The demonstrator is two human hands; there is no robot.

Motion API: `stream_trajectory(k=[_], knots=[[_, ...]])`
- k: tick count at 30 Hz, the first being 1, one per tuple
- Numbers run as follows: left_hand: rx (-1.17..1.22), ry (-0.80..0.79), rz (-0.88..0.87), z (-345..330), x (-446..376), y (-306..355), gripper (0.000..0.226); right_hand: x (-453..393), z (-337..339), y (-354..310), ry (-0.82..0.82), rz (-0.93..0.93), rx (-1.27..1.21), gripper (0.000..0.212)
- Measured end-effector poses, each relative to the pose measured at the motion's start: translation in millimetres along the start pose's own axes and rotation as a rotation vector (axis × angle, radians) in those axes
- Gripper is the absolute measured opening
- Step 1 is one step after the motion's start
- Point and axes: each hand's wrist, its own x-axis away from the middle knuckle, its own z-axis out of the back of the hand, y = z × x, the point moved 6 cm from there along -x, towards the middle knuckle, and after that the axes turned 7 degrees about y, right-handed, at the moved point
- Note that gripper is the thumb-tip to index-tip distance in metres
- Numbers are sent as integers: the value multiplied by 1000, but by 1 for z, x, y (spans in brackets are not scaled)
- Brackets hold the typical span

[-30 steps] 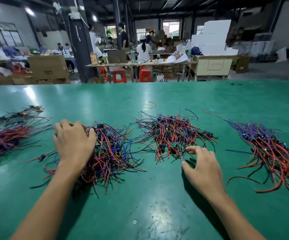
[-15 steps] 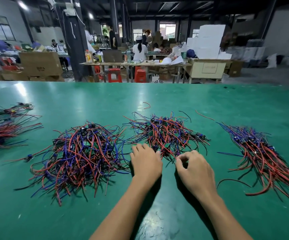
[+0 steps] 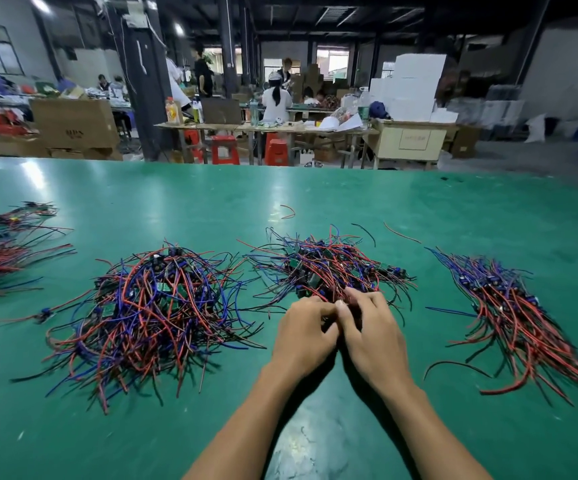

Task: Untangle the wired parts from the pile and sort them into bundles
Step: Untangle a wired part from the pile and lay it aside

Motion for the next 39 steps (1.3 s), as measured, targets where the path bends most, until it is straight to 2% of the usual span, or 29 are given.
stream_trajectory(k=[4,6,9,13,17,20,23,25,27,31,33,35,39], knots=[[200,-18,161,3,-3,-9,21,-3,2,5,27,-37,67,25],[211,26,233,6,-3,-15,27,-2,2,5,29,-39,124,23],[154,91,253,8,-2,-17,26,-1,4,4,51,-28,167,20],[191,242,263,18,-2,-17,26,0,12,0,143,16,74,10],[173,249,383,20,-1,-22,27,4,12,2,126,-39,-32,10],[73,155,444,17,5,-18,28,3,6,4,26,-99,-217,9],[85,66,424,9,4,-11,41,0,7,5,24,-188,-424,15],[340,48,460,5,2,-4,47,-2,7,3,-8,-268,-641,17],[587,51,568,4,2,-3,44,-1,6,-1,-89,-339,-821,24],[875,-55,775,2,8,-9,18,4,5,-8,-201,-440,-967,50],[1024,-42,879,3,9,-12,23,7,6,-12,-217,-455,-1048,53],[1105,-16,911,6,9,-12,21,6,10,-14,-223,-463,-1132,55],[1045,41,922,15,9,-16,17,4,24,-15,-249,-500,-1409,62]])
